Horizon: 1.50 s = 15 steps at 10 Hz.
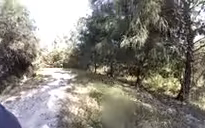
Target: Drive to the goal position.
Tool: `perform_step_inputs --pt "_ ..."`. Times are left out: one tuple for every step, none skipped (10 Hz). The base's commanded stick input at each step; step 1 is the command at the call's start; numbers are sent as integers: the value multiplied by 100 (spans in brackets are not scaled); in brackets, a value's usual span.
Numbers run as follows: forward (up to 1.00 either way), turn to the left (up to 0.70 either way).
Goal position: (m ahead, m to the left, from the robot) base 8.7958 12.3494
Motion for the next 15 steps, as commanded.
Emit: perform_step_inputs --pt "70 1" --pt "0 0" --pt "0 0" --pt "0 0" --pt "38 0" --pt "70 0" --pt "70 0" --pt "70 0" --pt "70 0" --pt "70 0" --pt "70 14" --pt "70 27" --pt "70 27" --pt "70 27" --pt "70 27"
